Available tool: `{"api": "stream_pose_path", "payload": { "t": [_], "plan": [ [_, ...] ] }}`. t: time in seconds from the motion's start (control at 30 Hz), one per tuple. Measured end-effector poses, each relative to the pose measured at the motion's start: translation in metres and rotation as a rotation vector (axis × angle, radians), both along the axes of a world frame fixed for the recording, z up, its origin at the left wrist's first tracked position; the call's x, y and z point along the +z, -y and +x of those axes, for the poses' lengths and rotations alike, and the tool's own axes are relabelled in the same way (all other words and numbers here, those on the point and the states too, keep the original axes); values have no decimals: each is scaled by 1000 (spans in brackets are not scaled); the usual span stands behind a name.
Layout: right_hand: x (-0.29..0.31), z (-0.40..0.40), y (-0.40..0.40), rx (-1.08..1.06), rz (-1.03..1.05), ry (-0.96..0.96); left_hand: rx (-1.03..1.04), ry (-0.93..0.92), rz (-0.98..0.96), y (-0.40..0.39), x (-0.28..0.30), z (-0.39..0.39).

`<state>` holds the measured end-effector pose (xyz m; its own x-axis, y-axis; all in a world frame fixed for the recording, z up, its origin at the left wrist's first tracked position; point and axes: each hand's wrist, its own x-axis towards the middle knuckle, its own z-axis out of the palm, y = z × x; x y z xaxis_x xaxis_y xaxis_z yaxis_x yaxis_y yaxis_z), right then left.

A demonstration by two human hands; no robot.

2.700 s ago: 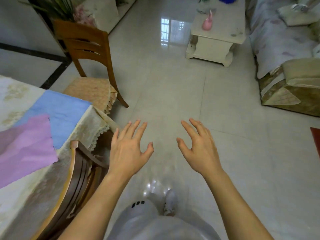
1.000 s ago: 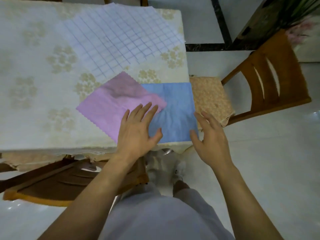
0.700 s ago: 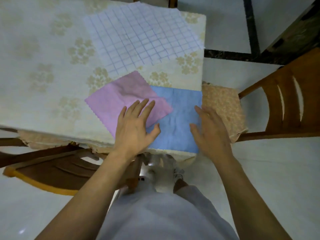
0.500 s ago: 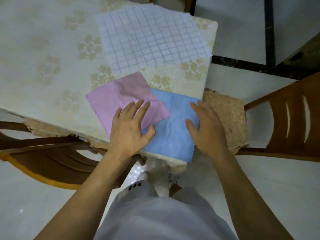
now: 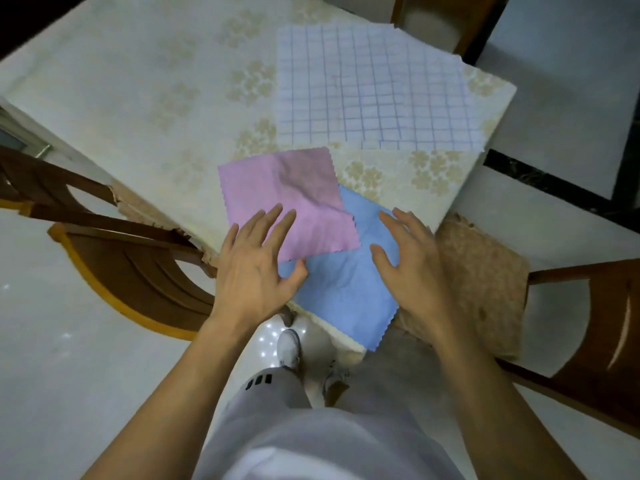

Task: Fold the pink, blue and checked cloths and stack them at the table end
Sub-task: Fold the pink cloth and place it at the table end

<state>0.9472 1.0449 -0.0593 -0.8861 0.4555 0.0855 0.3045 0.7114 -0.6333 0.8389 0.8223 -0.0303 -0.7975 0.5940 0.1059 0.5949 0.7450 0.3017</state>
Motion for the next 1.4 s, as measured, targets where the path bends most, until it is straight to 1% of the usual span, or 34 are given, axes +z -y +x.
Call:
{"api": "stream_pose_path", "payload": {
  "t": [0.2, 0.5, 0.7, 0.8, 0.87, 0.97, 1.1, 1.17, 1.27, 1.4],
  "plan": [
    [1, -22, 3, 58, 37, -26, 64, 21, -12, 10, 1, -12],
    [8, -36, -1, 69, 53, 49, 78, 50, -56, 19, -11, -47],
    [2, -44, -7, 108, 125, 76, 82, 43, -85, 19, -14, -64],
    [-3, -52, -12, 128, 209, 31, 130, 54, -63, 28, -16, -73],
    [-8, -58, -15, 175, 287, -22, 148, 46, -56, 35, -18, -78],
    [-20, -68, -17, 308, 405, -122, 136, 43, -49, 44, -26, -80],
    [-39, -83, -12, 454, 482, -187, 39, 40, -130, 52, -47, -81],
    [-52, -90, -8, 517, 522, -176, -16, 45, -188, 54, -60, -80],
    [-76, -95, 0, 603, 523, -130, -94, 56, -282, 56, -80, -77],
    [-103, -93, 10, 708, 548, -92, -148, 59, -367, 59, -105, -74]
  ]
}}
